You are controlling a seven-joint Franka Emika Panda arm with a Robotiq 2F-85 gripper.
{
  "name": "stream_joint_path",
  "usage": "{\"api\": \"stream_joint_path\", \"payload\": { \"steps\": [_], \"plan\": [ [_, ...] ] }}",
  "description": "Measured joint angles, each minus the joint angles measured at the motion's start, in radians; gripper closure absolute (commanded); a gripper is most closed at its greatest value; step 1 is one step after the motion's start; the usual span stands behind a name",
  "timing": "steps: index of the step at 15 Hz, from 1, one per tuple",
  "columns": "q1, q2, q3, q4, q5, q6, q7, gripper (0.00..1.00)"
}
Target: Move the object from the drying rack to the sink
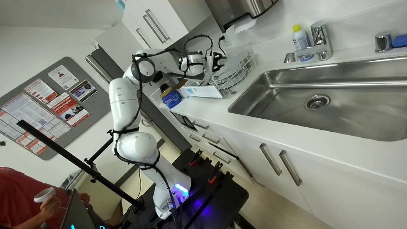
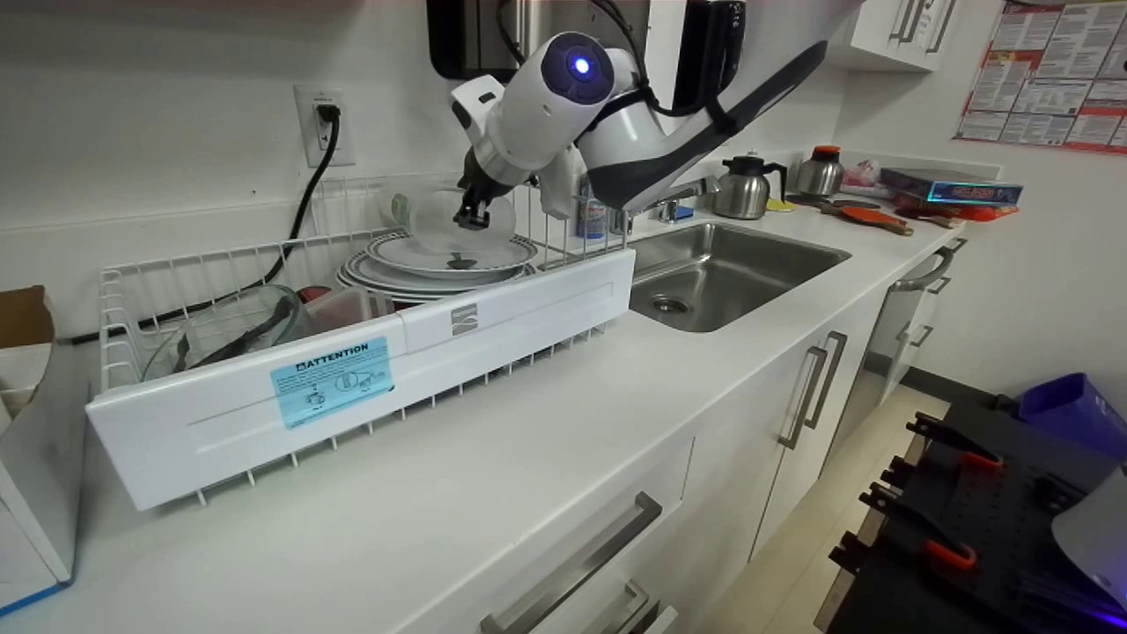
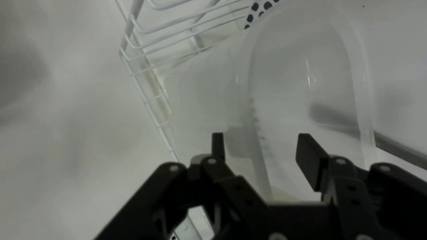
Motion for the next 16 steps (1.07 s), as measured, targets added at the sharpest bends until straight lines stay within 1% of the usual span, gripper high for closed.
{"api": "stream_joint_path", "payload": {
  "steps": [2,4,6,8,12,16],
  "plan": [
    [0.003,0.004,-0.004,0.014,-0.019,-0.001,0.016,0.88],
    [0.004,0.004,-0.006,0.024,-0.034,-0.001,0.031,0.99],
    [0.007,0.004,-0.008,0.032,-0.05,-0.004,0.045,1.0],
    [0.014,0.004,-0.009,0.042,-0.067,-0.01,0.057,0.98],
    [0.036,0.0,-0.011,0.045,-0.114,-0.028,0.114,0.98],
    [0.084,-0.027,-0.017,0.025,-0.197,-0.119,0.187,0.98]
  ]
}}
